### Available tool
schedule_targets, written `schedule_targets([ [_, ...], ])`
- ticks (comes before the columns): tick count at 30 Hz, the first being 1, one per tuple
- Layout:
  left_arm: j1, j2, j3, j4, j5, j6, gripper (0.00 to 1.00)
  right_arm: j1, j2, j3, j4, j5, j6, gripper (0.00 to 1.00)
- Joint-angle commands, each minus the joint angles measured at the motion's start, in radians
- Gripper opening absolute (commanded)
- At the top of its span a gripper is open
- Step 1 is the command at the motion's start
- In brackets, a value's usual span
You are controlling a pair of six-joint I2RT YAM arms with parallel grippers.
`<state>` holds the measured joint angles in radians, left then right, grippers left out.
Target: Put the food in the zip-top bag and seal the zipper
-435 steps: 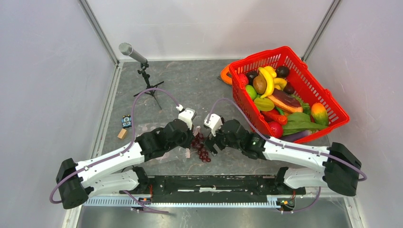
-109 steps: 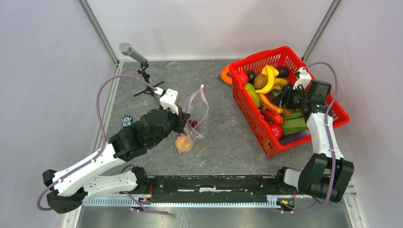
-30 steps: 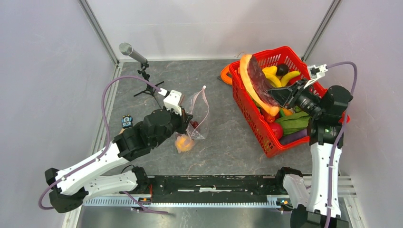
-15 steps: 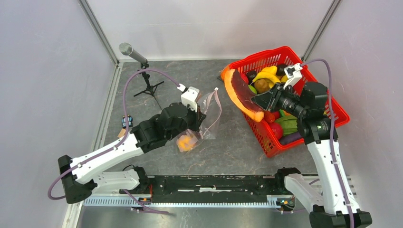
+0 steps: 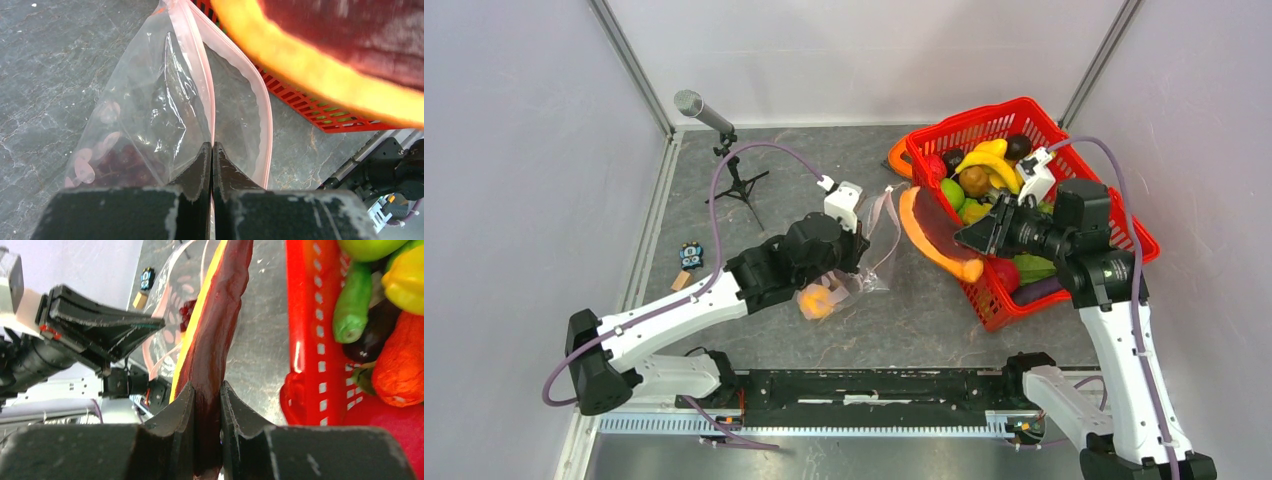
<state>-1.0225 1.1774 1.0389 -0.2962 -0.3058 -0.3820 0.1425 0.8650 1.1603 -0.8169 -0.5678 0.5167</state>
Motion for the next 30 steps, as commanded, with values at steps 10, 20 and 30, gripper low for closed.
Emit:
schedule_targets([
  [10,0.0,0.059,0.075,0.049,0.006,-0.03,0.02,0.032,-0.095,0.039,-0.023,-0.014,0.071,0.0],
  [20,0.0,0.071,0.08,0.072,0.015,-0.021,0.02,0.033,-0.063,-0.068,-0.002,-0.139,0.041,0.0],
  [30,-0.003,0.116,0.102,0.071,0.089,0.046,0.02,0.052,-0.016,-0.135,0.045,-0.153,0.033,0.0],
])
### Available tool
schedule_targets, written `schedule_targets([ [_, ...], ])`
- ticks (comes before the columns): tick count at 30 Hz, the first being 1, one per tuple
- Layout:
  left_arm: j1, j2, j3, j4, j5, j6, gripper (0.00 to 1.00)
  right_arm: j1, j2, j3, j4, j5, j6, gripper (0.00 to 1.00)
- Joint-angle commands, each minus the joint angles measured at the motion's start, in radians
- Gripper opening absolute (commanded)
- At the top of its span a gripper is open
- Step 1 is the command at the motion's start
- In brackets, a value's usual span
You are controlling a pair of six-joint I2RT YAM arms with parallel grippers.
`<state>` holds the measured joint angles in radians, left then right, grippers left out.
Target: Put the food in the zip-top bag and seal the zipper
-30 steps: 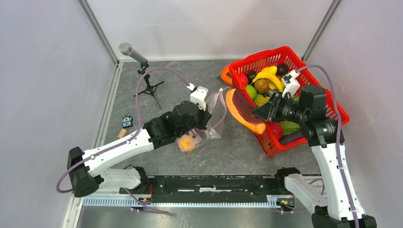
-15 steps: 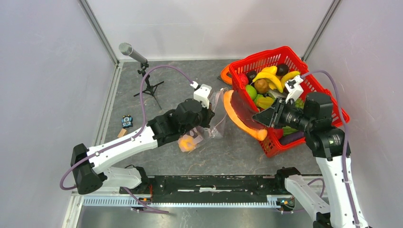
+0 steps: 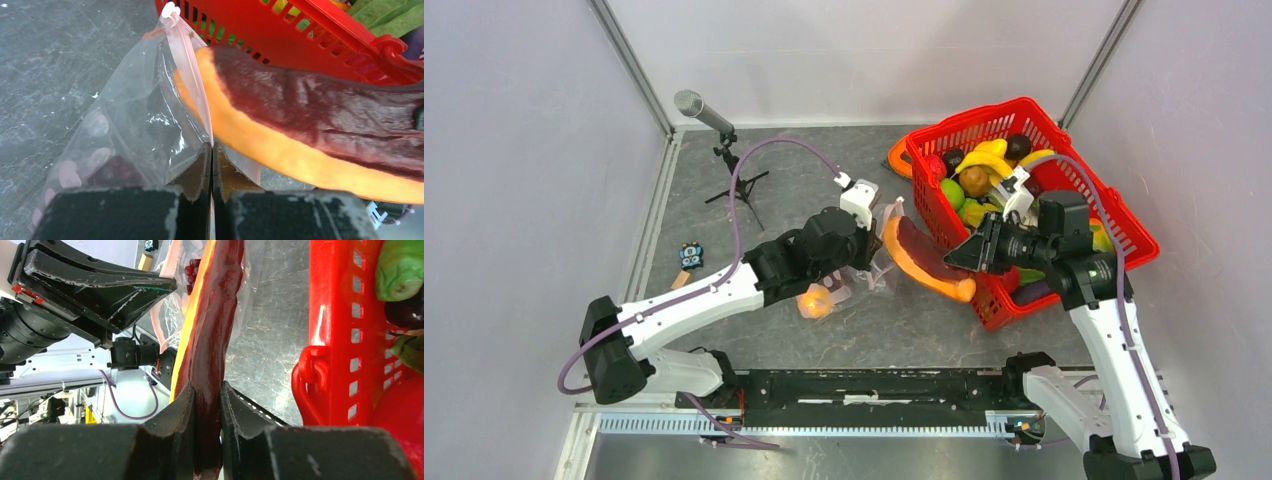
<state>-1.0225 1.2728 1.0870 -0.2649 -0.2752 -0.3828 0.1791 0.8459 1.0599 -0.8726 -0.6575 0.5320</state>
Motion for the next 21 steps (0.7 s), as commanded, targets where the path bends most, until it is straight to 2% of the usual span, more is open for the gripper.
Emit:
schedule_targets([
  [1,-0.004,0.026,0.057,0.039,0.076,0.062,0.02,0.021,0.006,-0.042,0.127,-0.072,0.028,0.0],
  [6,-0.011,0.036,0.077,0.016,0.156,0.136,0.02,0.04,0.049,-0.038,0.141,-0.046,0.024,0.0],
  [11,-0.013,0.015,0.102,0.0,0.263,0.142,0.02,0.079,0.092,-0.086,0.258,-0.022,0.08,0.0],
  [15,-0.013,-0.001,0.122,-0.018,0.346,0.116,0.02,0.167,0.142,-0.092,0.348,0.028,0.126,0.0],
  [21,-0.013,-0.024,0.119,-0.043,0.359,0.094,0.02,0.298,0.244,-0.051,0.41,0.147,0.163,0.0],
])
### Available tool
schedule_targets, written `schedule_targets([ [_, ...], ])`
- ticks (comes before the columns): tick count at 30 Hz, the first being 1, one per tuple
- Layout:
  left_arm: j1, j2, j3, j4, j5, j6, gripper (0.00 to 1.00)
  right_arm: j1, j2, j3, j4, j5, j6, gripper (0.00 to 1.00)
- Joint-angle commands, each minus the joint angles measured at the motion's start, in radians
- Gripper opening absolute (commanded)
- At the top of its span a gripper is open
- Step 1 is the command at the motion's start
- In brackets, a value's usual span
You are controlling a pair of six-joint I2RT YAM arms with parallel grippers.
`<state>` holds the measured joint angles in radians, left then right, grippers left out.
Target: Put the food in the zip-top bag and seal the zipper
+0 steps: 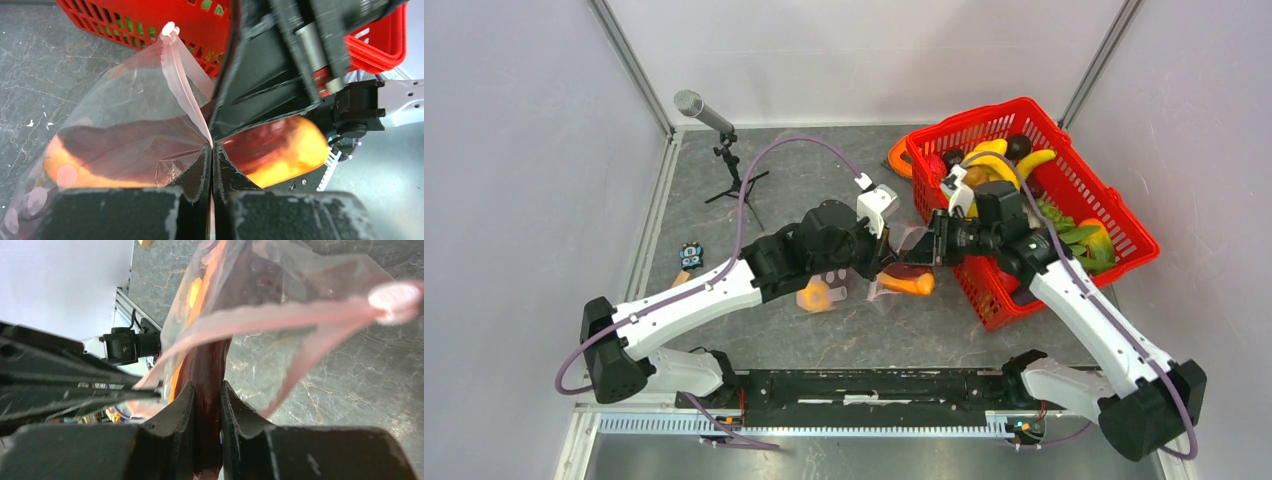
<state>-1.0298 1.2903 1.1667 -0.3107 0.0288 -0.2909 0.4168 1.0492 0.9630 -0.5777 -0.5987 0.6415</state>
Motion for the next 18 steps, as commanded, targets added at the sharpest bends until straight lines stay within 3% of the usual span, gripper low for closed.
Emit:
schedule_targets([
  [1,-0.005,-0.047,0.036,0.001,0.055,0.002,0.02,0.078,0.045,0.04,0.133,0.12,0.079,0.0],
  [9,-0.006,-0.084,0.025,-0.002,0.059,-0.055,0.02,0.203,0.019,-0.023,0.274,0.479,0.242,0.0],
  [18,-0.005,-0.106,0.021,-0.004,0.097,-0.134,0.02,0.276,0.071,-0.038,0.34,0.666,0.349,0.0],
])
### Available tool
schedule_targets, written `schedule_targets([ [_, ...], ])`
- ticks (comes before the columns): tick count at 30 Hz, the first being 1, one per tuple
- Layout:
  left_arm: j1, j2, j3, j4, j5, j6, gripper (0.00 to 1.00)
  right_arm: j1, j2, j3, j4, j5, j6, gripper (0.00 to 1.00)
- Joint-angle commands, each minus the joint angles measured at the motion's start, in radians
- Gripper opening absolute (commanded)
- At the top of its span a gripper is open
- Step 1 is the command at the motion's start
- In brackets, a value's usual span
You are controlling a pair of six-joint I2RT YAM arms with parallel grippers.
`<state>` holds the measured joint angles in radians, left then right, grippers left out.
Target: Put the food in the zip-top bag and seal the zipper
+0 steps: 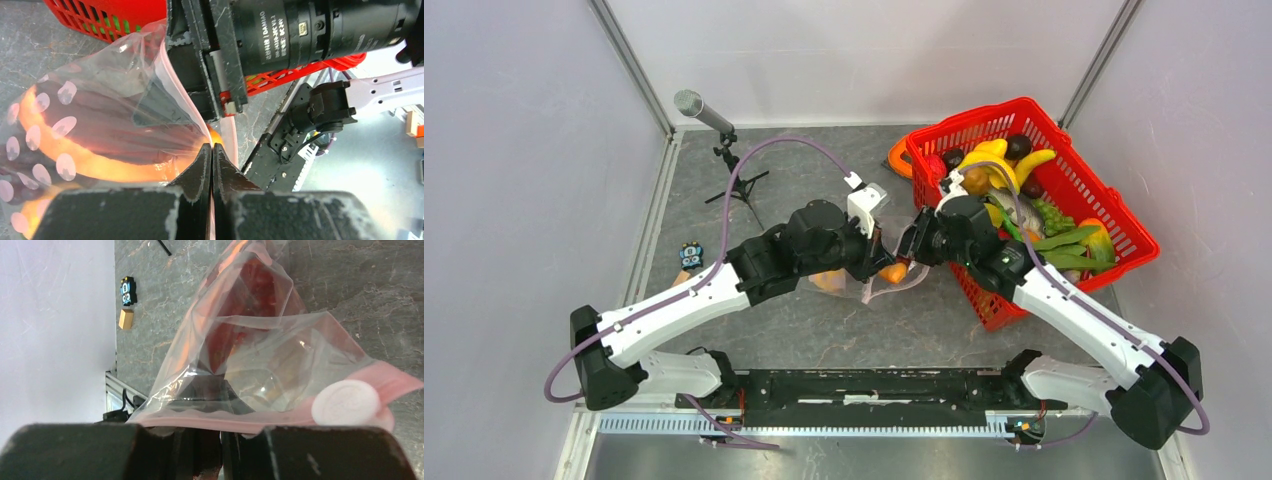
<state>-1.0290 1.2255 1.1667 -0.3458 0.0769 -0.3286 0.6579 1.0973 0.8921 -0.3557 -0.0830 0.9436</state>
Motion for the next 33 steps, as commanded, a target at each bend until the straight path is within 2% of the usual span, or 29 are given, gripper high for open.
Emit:
schedule_targets([
  [1,-0.006,-0.044,0.022,0.034,0.04,-0.103,0.02,0.049,0.038,0.059,0.115,0.157,0.025,0.0],
  [4,-0.006,-0.063,0.035,0.029,-0.01,-0.104,0.02,0.104,0.072,0.118,0.09,0.202,-0.049,0.08],
  [6,-0.004,-0.082,0.044,0.015,-0.07,-0.099,0.02,0.124,0.077,0.124,0.125,0.157,-0.135,0.25],
  [8,-0.003,-0.102,0.053,0.003,-0.145,-0.089,0.02,0.132,0.072,0.117,0.151,0.094,-0.214,0.51],
  [10,0.002,-0.12,0.059,-0.015,-0.202,-0.077,0.02,0.132,0.063,0.118,0.157,0.022,-0.273,0.65],
  [12,0.013,-0.133,0.065,-0.037,-0.248,-0.068,0.02,0.133,0.043,0.134,0.146,-0.015,-0.313,0.76],
  [14,0.021,-0.139,0.068,-0.061,-0.28,-0.058,0.02,0.132,0.021,0.156,0.135,-0.035,-0.353,0.8],
  [16,0.026,-0.149,0.068,-0.081,-0.312,-0.053,0.02,0.133,-0.007,0.177,0.092,-0.018,-0.374,0.8],
  [18,0.027,-0.161,0.065,-0.102,-0.368,-0.049,0.02,0.132,-0.047,0.173,0.085,-0.014,-0.404,0.7],
  [20,0.03,-0.185,0.048,-0.105,-0.417,-0.041,0.02,0.132,-0.085,0.164,0.09,-0.029,-0.422,0.57],
  [24,0.04,-0.196,0.047,-0.13,-0.457,-0.027,0.02,0.132,-0.132,0.183,0.077,-0.056,-0.461,0.23],
  [25,0.04,-0.2,0.053,-0.136,-0.464,-0.029,0.02,0.132,-0.145,0.18,0.083,-0.056,-0.47,0.19],
  [27,0.04,-0.23,0.036,-0.102,-0.458,-0.029,0.02,0.132,-0.18,0.166,0.106,-0.051,-0.488,0.18],
  [30,0.04,-0.294,0.028,-0.087,-0.553,0.01,0.02,0.132,-0.246,0.126,0.167,-0.019,-0.52,0.2],
  [33,0.04,-0.326,0.097,-0.144,-0.585,0.043,0.02,0.132,-0.325,0.067,0.205,0.108,-0.539,0.27],
])
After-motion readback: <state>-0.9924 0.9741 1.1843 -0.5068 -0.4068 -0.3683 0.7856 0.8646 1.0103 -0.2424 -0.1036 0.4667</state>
